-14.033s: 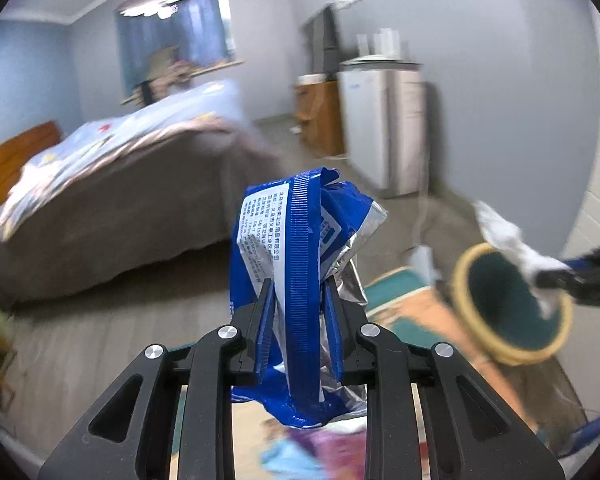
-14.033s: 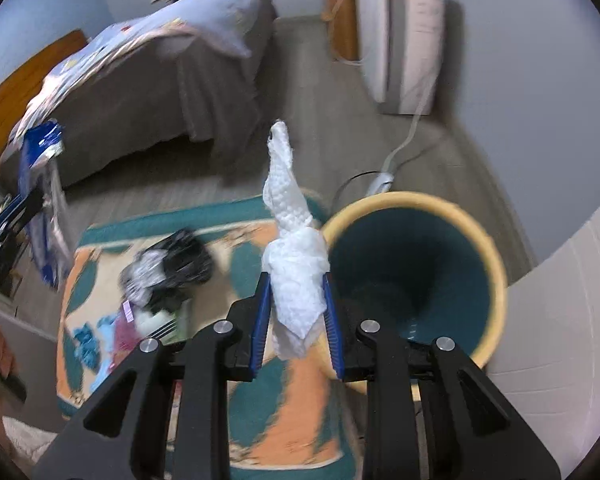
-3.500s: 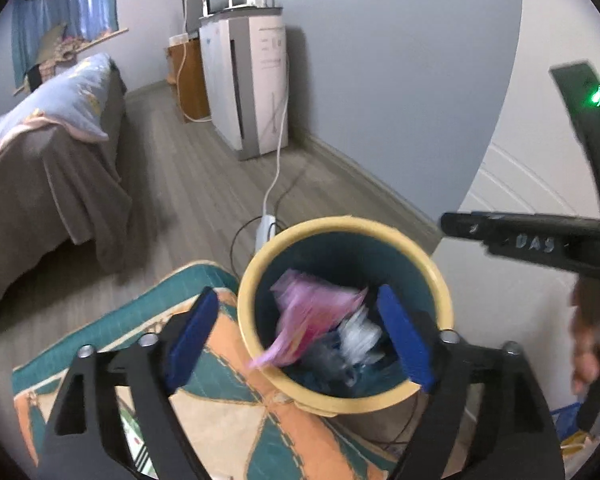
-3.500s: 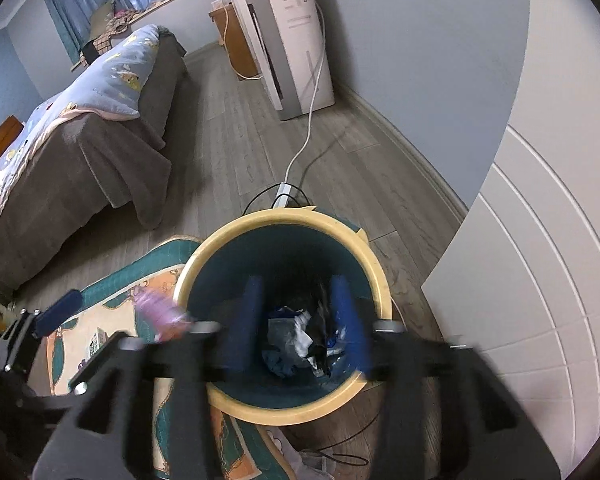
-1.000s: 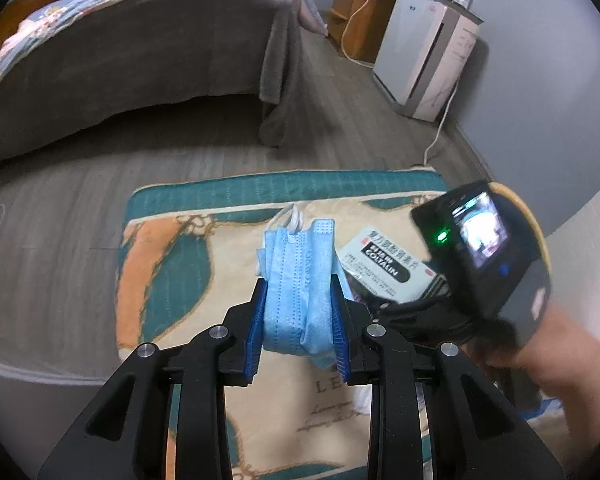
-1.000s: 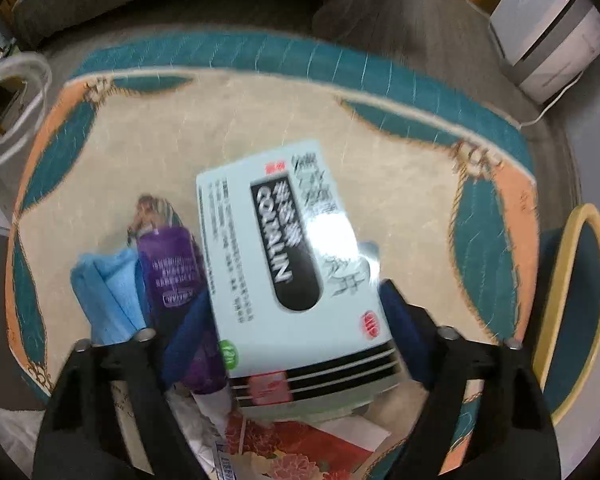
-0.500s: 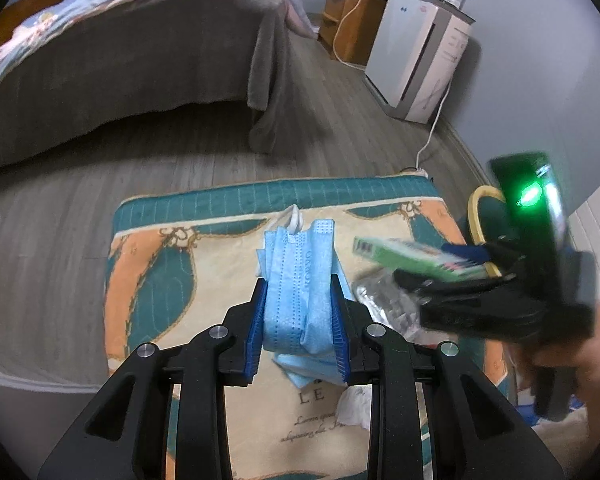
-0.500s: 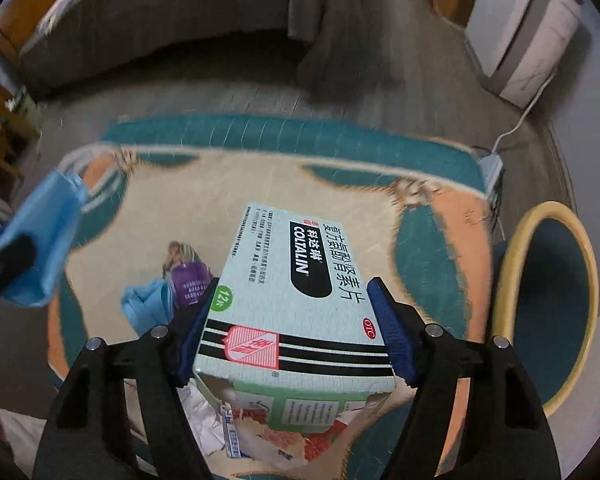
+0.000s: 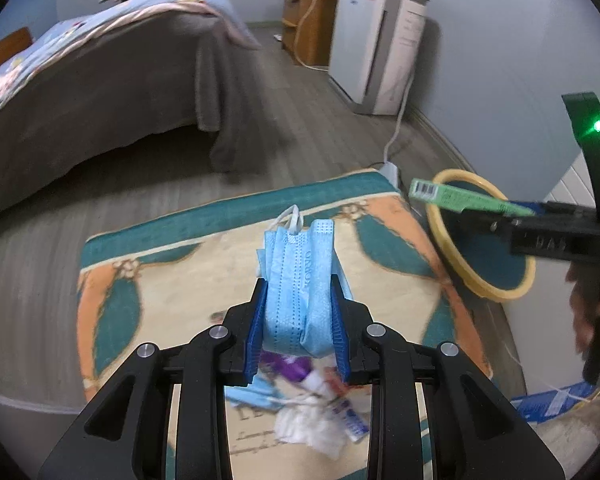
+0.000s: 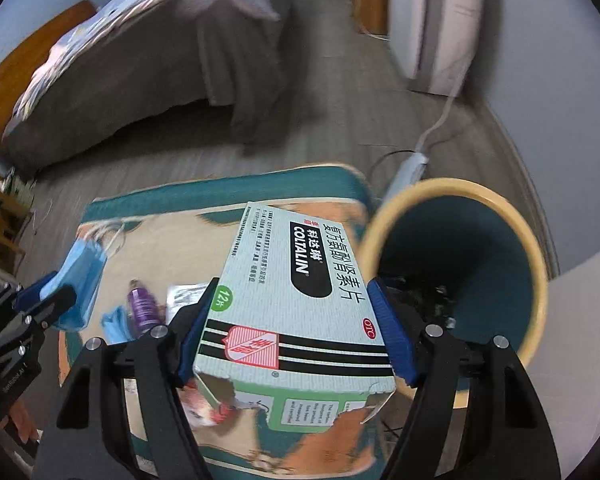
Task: Collect trash
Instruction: 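Drop the white medicine box into the bin with the right tool while the left tool drops the blue mask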
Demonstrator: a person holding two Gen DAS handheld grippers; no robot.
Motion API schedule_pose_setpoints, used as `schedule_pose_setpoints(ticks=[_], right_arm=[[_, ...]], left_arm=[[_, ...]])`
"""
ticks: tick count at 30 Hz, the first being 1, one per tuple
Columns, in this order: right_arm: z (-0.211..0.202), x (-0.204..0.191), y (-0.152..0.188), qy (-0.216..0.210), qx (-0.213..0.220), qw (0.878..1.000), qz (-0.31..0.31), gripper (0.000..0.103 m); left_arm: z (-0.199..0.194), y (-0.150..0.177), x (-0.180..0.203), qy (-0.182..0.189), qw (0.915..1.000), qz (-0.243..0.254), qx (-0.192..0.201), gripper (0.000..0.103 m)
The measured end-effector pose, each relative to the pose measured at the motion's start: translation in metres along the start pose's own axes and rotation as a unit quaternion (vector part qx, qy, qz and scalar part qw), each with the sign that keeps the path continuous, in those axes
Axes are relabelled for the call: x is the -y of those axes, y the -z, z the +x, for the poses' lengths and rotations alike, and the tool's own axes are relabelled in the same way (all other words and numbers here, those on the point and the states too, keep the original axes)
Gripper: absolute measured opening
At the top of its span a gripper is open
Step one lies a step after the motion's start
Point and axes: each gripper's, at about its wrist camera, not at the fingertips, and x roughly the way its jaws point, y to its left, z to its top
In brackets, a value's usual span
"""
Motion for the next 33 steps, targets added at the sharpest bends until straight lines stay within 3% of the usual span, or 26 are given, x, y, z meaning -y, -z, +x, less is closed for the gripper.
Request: schedule_pose_setpoints(ticks=[5, 16, 25, 27, 28, 29, 33], right_arm=[[-0.003, 0.045, 0.004, 0.01, 0.006, 0.999, 0.031, 0.071], [-0.013, 0.144, 0.009, 0.024, 0.027, 0.991, 0.126, 0.072], [-0.007, 0.185, 0.014, 0.009, 0.027, 0.982, 0.185, 0.074], [-0.009, 0.188, 0.013, 0.008, 0.032, 0.981, 0.191, 0.076], [-0.01, 0.19, 0.013, 0.006, 0.035, 0.98, 0.195, 0.082], [-0.01, 0.191, 0.013, 0.007, 0.039, 0.979, 0.199, 0.084], [-0.011, 0.194, 0.012, 0.014, 0.041, 0.979, 0.201, 0.091]], left_arm=[[0.009, -0.006, 0.034, 0.011, 0.9996, 0.026, 0.003, 0.03], [0.05, -0.009, 0.13, 0.081, 0.9945, 0.067, -0.01, 0.03], [0.094, -0.029, 0.209, 0.074, 0.987, 0.142, -0.011, 0.031], [0.097, -0.035, 0.218, 0.08, 0.9857, 0.148, -0.006, 0.044], [0.097, -0.038, 0.222, 0.078, 0.9851, 0.153, 0.0, 0.05], [0.096, -0.039, 0.224, 0.076, 0.9847, 0.157, 0.006, 0.062], [0.089, -0.042, 0.224, 0.074, 0.9841, 0.159, 0.029, 0.085]])
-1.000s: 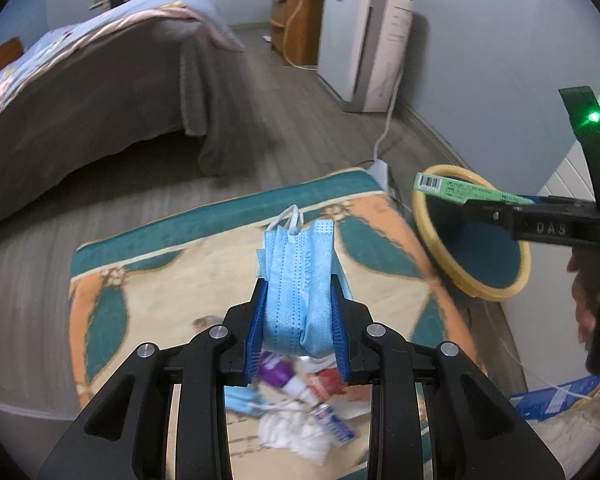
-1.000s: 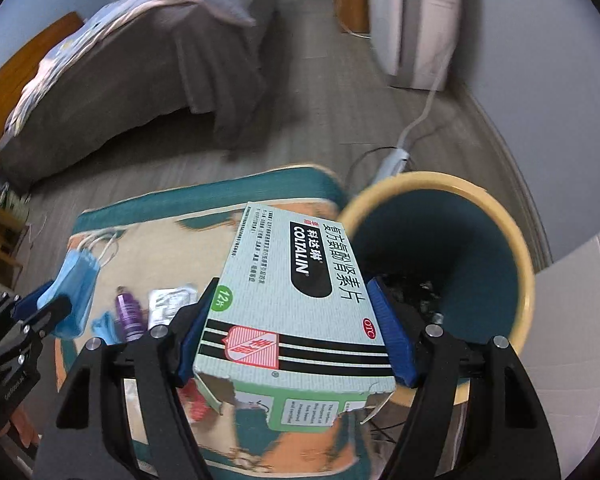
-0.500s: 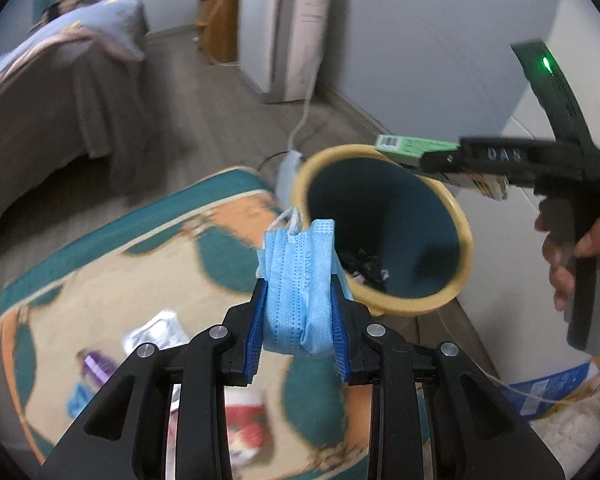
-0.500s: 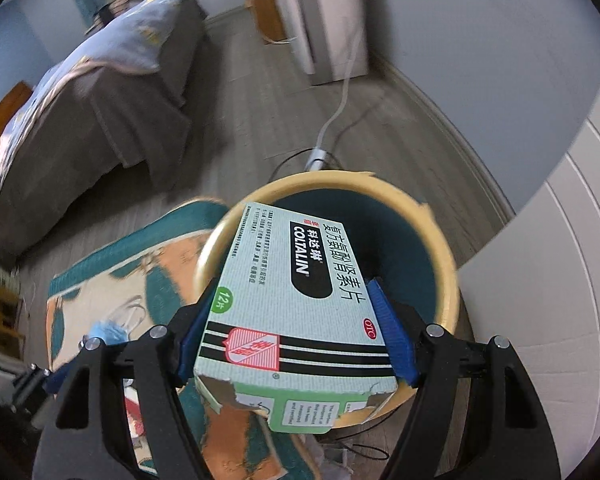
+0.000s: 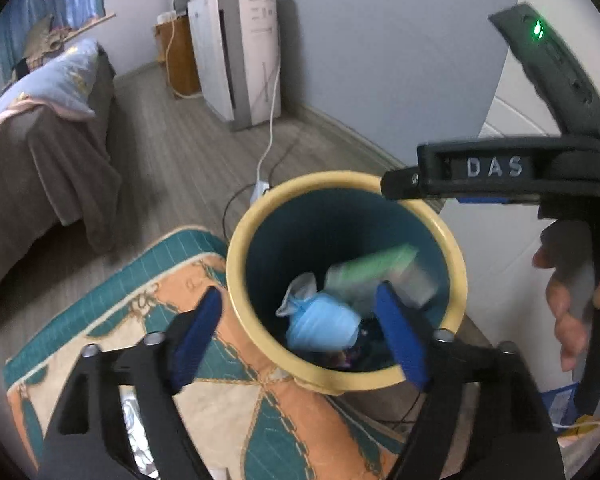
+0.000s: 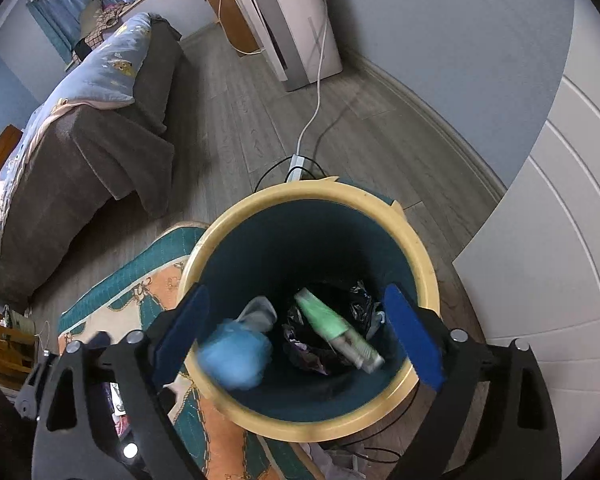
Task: Collect trash
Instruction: 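Drop the white medicine box into the bin with the right tool while the left tool drops the blue mask, then grasp the second blue mask with the left tool while the right tool grasps the silver blister pack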
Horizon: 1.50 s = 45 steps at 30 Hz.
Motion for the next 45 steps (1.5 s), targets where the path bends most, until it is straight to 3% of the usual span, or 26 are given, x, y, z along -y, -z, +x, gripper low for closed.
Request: schedule_pose_setpoints(ticks=[4, 12, 20, 27, 34, 37, 45], right_arm=[[0.001, 0.0, 0.0, 0.008, -0.002, 1.0, 0.0, 0.096], [-0.005, -0.018, 0.005, 0.021, 0.002, 0.999, -0.036, 0.097], [-0.012, -0.05, 0.022, 0.019, -0.003, 0.997, -0.074, 0.097], [-0.026, -0.095, 0.048, 0.007, 0.0, 0.993, -0.12, 0.097], [-0.033, -0.128, 0.078, 0.001, -0.005, 0.99, -0.139, 0.097], [-0.035, -0.145, 0.096, -0.008, -0.011, 0.988, -0.152, 0.097], [-0.021, -0.189, 0.13, 0.017, -0.027, 0.979, -0.203, 0.097]], left_arm=[[-0.007, 0.002, -0.013, -0.017, 0.9998, -0.007, 0.007, 0.092], [-0.042, 0.019, -0.05, -0.036, 0.9979, -0.051, 0.016, 0.095], [-0.097, 0.05, -0.102, -0.08, 0.9933, -0.081, 0.021, 0.095], [-0.152, 0.08, -0.16, -0.124, 0.9825, -0.135, 0.031, 0.095], [-0.188, 0.111, -0.192, -0.148, 0.972, -0.176, 0.045, 0.096], [-0.194, 0.127, -0.203, -0.153, 0.9674, -0.197, 0.043, 0.096], [-0.187, 0.156, -0.224, -0.168, 0.9615, -0.217, 0.02, 0.096]])
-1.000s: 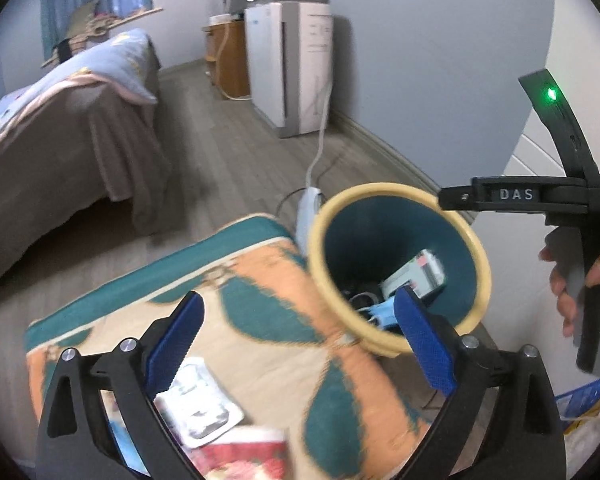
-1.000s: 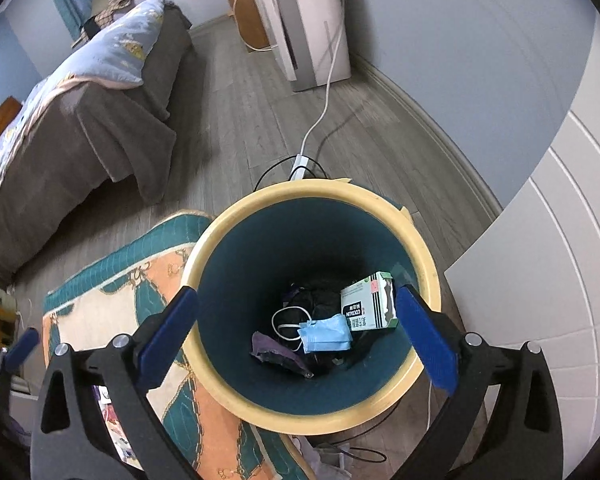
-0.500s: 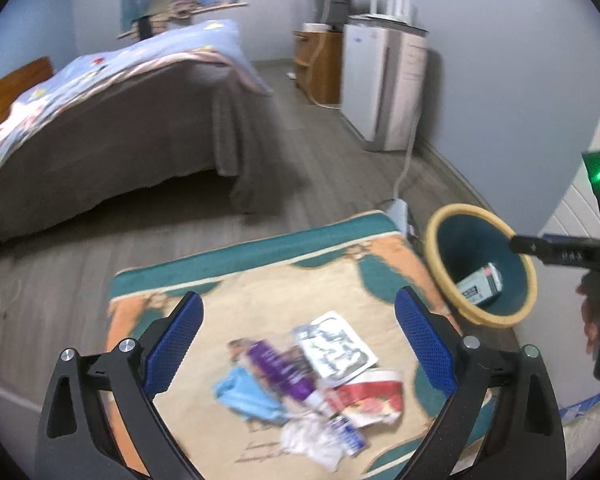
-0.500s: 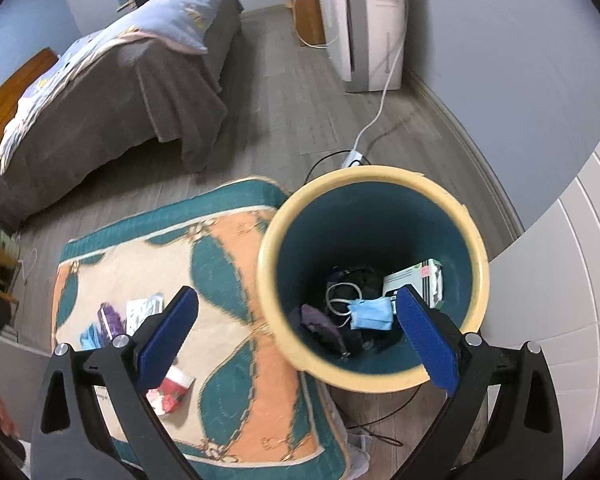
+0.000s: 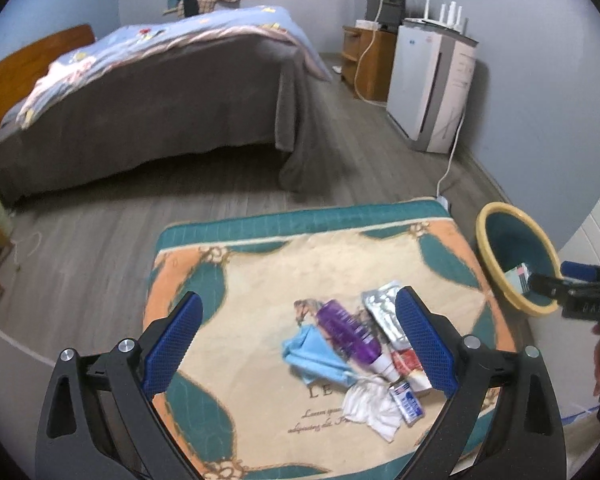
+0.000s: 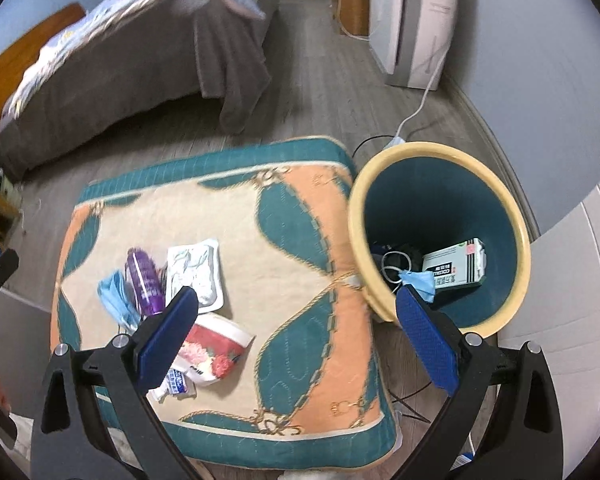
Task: Collect trash
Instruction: 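Grasp the second blue mask with the left tool while the right tool grasps the silver blister pack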
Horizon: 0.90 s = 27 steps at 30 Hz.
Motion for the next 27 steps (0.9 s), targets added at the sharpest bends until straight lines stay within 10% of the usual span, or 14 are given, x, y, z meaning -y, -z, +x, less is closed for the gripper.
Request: schedule_pose_setpoints(ticks=[27], right_arm=[[0.093, -0.083, -0.024, 0.016, -0.068, 0.996, -0.054, 0.097]], left_arm=[[0.099, 0.043, -0.019, -0.011, 0.9927, 0.034, -0.115, 0.096]])
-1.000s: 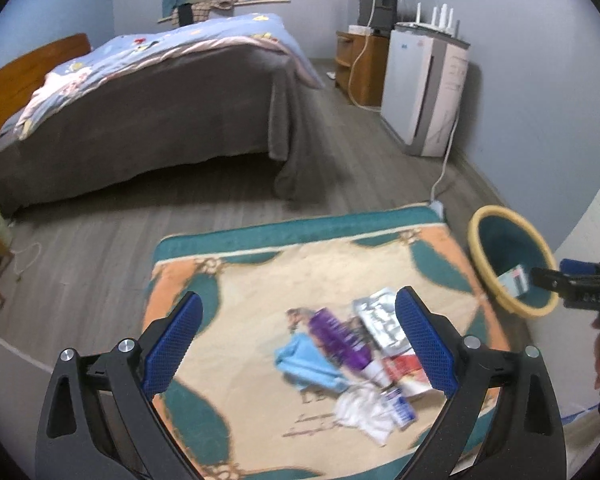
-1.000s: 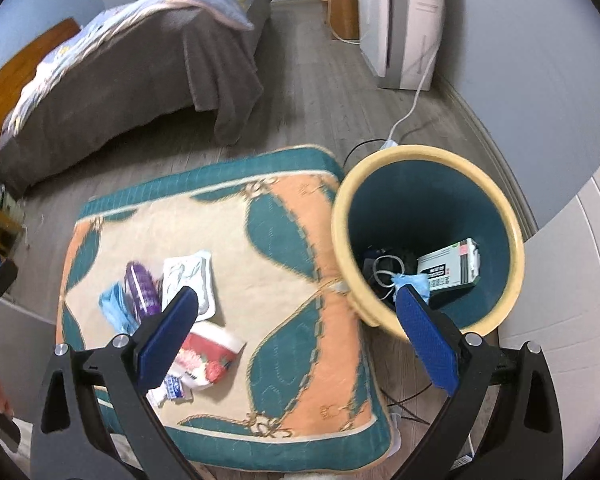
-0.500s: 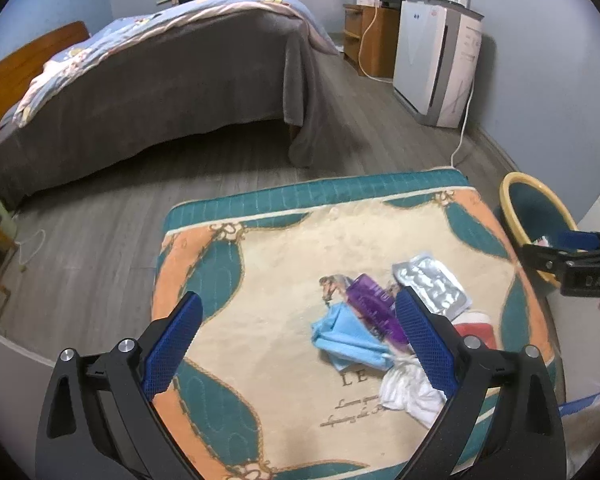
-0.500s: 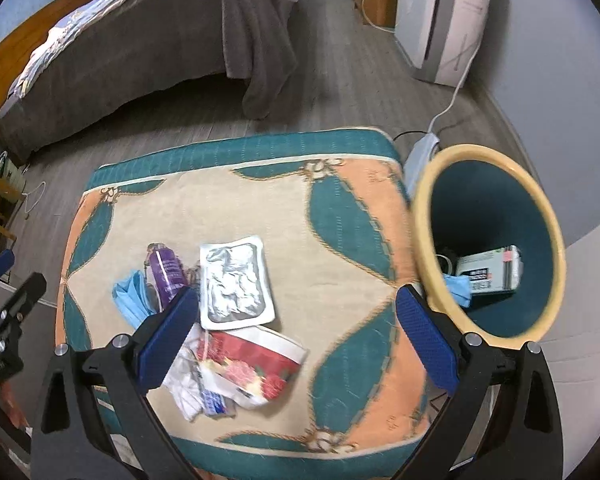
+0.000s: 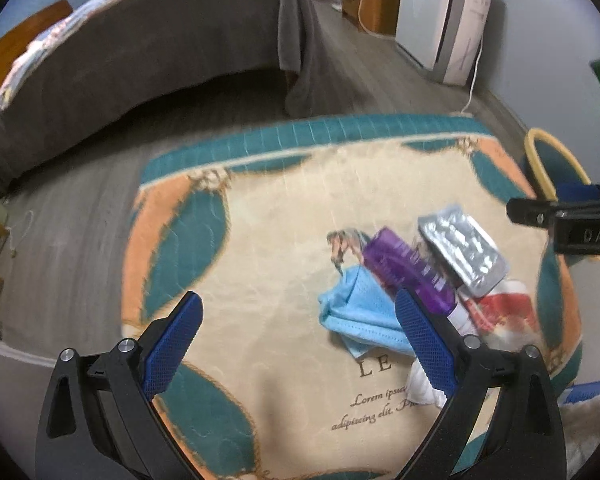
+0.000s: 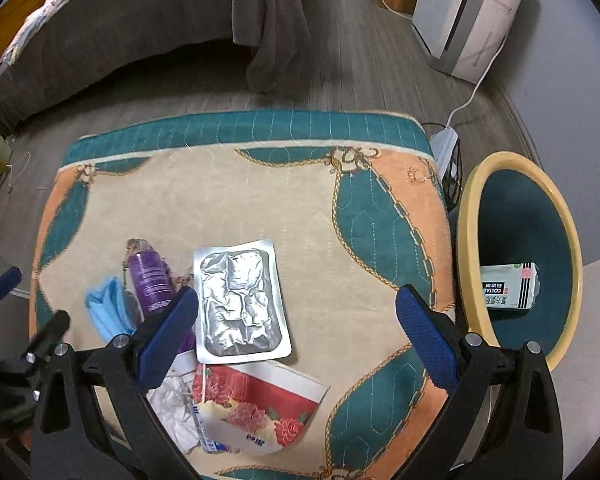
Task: Collect trash
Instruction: 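Grasp the second blue mask with the left tool while the right tool grasps the silver blister pack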
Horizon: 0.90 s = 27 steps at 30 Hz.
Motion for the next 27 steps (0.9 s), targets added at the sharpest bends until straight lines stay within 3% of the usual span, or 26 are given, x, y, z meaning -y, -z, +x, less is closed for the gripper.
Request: schedule_pose_setpoints(ticks=[16, 23, 27], right_arm=[[0.042, -0.011, -0.002, -0.01, -0.054, 0.998, -0.004, 0.097], [0.058, -0.013, -0.002, -0.025, -0.08, 0.996, 0.003, 0.097], [0.066, -0.014, -0.002, -0.025, -0.09, 0.996, 0.001, 0.097]], left_arm=[[0.043, 0.004, 0.035, 0.064, 0.9956, 0.02, -0.064, 0.094], [0.056, 0.003, 0.03, 0.04, 0.9953, 0.024, -0.085, 0.092], [0.065, 0.0, 0.015, -0.002, 0.9949, 0.027, -0.098, 0.092]])
